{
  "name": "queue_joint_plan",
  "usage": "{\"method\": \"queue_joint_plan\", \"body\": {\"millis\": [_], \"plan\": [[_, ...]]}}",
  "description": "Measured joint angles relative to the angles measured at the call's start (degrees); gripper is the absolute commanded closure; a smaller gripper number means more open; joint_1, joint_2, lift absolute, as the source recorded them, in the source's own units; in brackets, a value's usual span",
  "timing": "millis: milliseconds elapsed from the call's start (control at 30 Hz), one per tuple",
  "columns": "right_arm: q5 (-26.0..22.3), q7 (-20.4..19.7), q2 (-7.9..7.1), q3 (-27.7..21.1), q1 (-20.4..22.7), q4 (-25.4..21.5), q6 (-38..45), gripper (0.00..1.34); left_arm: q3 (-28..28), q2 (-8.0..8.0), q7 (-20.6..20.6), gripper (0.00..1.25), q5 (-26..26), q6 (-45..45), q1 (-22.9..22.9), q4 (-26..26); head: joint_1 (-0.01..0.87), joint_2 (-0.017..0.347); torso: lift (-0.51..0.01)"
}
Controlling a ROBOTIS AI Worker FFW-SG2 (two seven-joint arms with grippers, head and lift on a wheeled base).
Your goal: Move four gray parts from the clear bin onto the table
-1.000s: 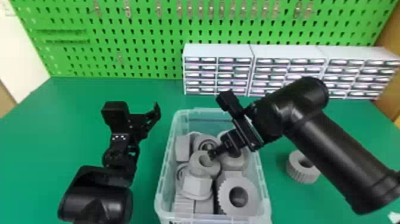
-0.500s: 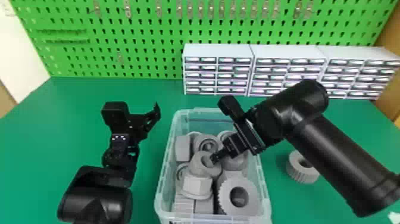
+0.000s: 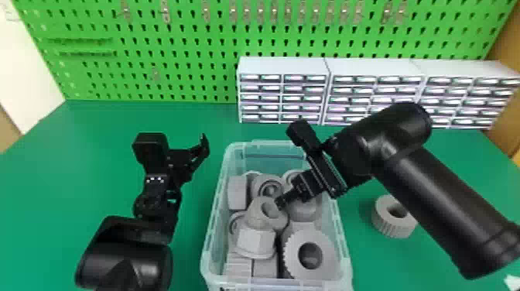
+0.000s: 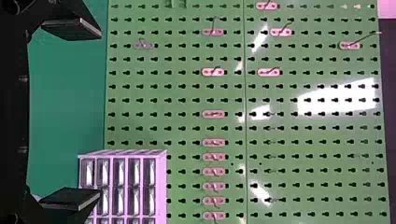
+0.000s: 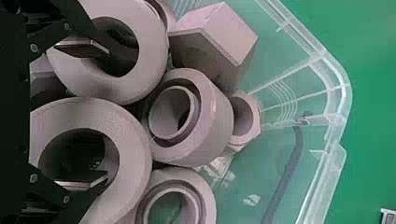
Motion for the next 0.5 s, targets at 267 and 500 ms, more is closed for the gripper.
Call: {"method": "queue_joint_plan", "body": {"millis": [267, 500], "plan": [[0.48, 0.0, -0.01, -0.4, 0.0, -0.07, 0.6, 0.35, -0.01, 0.0, 0.02, 0.1, 0.0, 0.0, 0.04, 0.0, 0.693, 0.072, -0.052], [0.79, 0.01, -0.15, -0.41, 0.29, -0.07, 0.84, 0.37, 0.0, 0.0, -0.01, 0.1, 0.0, 0.0, -0.08, 0.0, 0.693, 0.072, -0.052]]}}
